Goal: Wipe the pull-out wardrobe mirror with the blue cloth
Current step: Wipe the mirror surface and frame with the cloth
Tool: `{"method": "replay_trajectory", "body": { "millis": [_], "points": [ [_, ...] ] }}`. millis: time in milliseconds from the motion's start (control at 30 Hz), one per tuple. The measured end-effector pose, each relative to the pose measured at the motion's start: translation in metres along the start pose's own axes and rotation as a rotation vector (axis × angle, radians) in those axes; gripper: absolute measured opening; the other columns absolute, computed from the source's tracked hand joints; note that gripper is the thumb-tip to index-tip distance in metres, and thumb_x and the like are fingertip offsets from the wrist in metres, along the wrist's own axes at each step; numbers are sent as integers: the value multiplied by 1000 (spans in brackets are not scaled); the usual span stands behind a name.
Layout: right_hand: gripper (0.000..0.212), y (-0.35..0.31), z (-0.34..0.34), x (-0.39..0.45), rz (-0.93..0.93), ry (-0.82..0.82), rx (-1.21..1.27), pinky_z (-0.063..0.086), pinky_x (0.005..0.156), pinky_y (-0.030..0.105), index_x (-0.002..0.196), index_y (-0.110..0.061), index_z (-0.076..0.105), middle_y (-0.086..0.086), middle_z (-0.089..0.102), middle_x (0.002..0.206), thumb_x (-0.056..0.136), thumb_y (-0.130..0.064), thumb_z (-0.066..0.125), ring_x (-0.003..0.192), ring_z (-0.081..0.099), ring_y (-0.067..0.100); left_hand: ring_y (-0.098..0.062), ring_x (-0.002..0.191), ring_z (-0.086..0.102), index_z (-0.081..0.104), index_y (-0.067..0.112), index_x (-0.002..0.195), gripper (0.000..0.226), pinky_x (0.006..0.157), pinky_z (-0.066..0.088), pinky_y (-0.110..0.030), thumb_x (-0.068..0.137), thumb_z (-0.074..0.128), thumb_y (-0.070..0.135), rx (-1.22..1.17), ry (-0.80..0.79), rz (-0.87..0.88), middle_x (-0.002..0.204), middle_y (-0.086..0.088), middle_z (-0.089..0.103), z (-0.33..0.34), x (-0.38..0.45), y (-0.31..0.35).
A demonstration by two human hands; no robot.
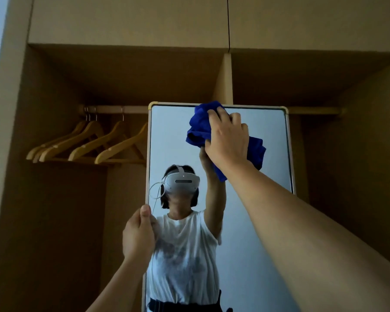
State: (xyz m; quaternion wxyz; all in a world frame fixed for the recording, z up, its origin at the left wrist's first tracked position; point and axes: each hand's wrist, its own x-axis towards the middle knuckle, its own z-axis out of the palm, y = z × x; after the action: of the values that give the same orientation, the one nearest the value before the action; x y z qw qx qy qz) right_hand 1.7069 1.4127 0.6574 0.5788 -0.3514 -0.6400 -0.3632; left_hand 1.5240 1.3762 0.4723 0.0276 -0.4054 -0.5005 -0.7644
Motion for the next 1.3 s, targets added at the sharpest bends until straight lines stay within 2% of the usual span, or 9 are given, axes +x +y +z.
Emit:
{"method": "replay_trajectory", "body": {
  "millis": [133,300,433,533,633,967,1067,1200,1300],
  "points": [
    [55,10,1,2,57,47,8,42,85,41,130,-17,45,5,49,136,80,-22,67,111,47,28,-22,58,54,55,12,64,51,58,42,-36,96,35,47,10,2,27,55,-3,56,-1,-1,0],
    [50,26,1,4,149,84,7,39,80,38,126,-18,47,2,52,129,80,-21,65,107,46,27,-24,56,52,53,16,62,48,58,40,-38,97,37,45,-37,-25,3,53,-5,55,-1,2,-2],
    [46,55,-4,0,272,101,12,39,80,40,124,-18,48,3,53,129,80,-19,63,107,47,29,-19,52,49,52,17,61,48,57,39,-36,98,36,43,-37,-17,7,48,0,53,-1,2,0],
    [45,90,-10,-6,378,76,-14,39,82,41,123,-18,47,3,53,130,82,-20,63,109,47,30,-19,54,49,52,20,60,47,59,39,-35,98,37,44,-39,3,0,47,4,52,0,2,1],
    [49,109,-14,-14,391,33,-50,40,83,42,127,-17,45,4,50,134,82,-21,65,110,46,30,-19,53,50,53,20,60,48,59,40,-36,98,37,44,-42,16,3,47,3,54,1,0,0],
    [59,100,-6,-67,482,62,3,40,87,40,133,-18,42,2,48,138,79,-21,65,114,44,26,-22,61,53,57,24,67,41,64,42,-36,96,38,46,-22,56,-4,54,1,58,2,-1,3],
    [64,90,-3,-85,501,67,7,39,89,41,136,-16,42,2,44,142,77,-23,66,115,44,26,-21,63,54,56,15,68,45,66,42,-36,97,38,44,-34,62,-6,60,-2,57,3,-4,7],
    [70,72,1,-97,514,59,8,41,89,44,136,-15,41,4,43,144,72,-24,68,117,43,28,-20,60,48,51,0,77,48,59,38,-32,100,35,39,-77,18,-24,58,-4,54,4,-10,15],
    [71,55,2,-100,500,54,26,40,90,44,136,-14,42,5,44,143,70,-22,69,116,45,29,-11,48,47,47,4,70,45,48,38,-25,101,33,34,-100,10,-31,43,6,52,5,-14,20]
  ]
}}
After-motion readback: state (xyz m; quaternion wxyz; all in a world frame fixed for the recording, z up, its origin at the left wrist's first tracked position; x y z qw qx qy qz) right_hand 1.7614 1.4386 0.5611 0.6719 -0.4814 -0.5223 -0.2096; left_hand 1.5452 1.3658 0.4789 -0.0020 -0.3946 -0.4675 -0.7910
